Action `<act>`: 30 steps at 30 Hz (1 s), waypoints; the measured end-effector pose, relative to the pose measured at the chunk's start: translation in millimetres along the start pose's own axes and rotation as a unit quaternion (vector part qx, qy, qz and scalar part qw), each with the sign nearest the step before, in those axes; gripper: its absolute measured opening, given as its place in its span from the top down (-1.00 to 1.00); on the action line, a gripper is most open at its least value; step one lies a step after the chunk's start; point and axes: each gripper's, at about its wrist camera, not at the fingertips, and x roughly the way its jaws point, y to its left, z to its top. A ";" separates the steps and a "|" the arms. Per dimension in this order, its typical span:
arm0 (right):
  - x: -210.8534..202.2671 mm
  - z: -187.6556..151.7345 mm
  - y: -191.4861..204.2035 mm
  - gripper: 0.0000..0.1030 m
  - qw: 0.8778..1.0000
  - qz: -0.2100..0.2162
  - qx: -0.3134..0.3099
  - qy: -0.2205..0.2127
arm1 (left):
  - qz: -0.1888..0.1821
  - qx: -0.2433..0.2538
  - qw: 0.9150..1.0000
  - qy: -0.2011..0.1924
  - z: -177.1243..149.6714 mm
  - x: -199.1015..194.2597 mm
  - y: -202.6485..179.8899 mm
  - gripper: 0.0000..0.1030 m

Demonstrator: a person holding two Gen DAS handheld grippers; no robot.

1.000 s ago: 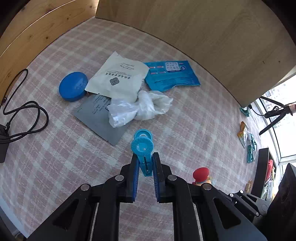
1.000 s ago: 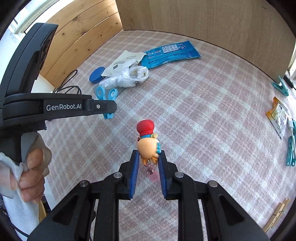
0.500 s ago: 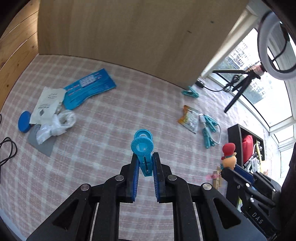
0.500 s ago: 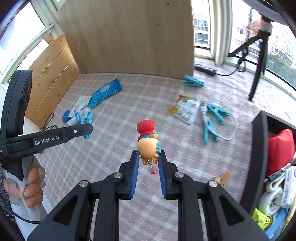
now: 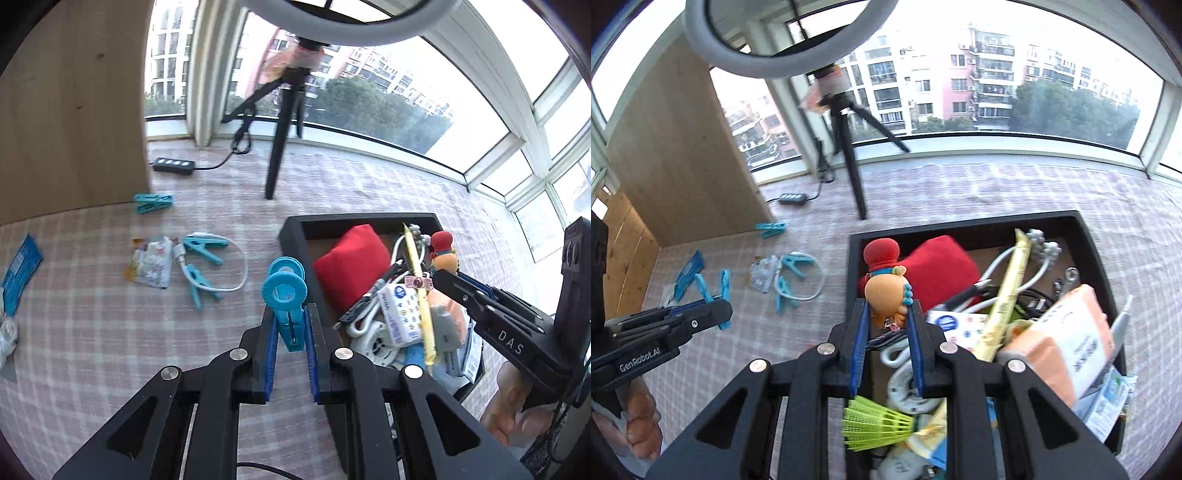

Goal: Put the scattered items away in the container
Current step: 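Carry the blue clip and keychain over the black tray, then open both tools to drop the clip and keychain into the tray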

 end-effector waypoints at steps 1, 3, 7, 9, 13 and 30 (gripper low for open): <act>-3.2 1.7 -13.2 0.60 1.000 -0.009 0.008 -0.002 | -0.004 0.010 1.000 0.002 3.6 4.9 -11.3 0.75; -7.8 4.6 -35.3 0.60 0.999 -0.029 0.018 -0.005 | -0.010 0.027 1.000 0.008 8.9 12.3 -33.0 0.75; -12.1 9.0 -70.3 0.60 0.998 -0.056 0.034 -0.006 | -0.013 0.061 0.998 0.015 17.5 25.4 -68.8 0.75; -14.5 11.2 -83.3 0.60 0.997 -0.064 0.041 -0.008 | -0.013 0.075 0.997 0.017 18.9 30.1 -84.8 0.75; -15.6 14.5 -98.1 0.60 0.996 -0.070 0.051 -0.010 | -0.015 0.090 0.996 0.021 21.6 39.8 -107.9 0.75; -23.4 23.0 -97.0 0.01 0.996 -0.056 0.065 -0.029 | 0.015 0.077 0.997 -0.002 26.0 24.8 -89.1 0.14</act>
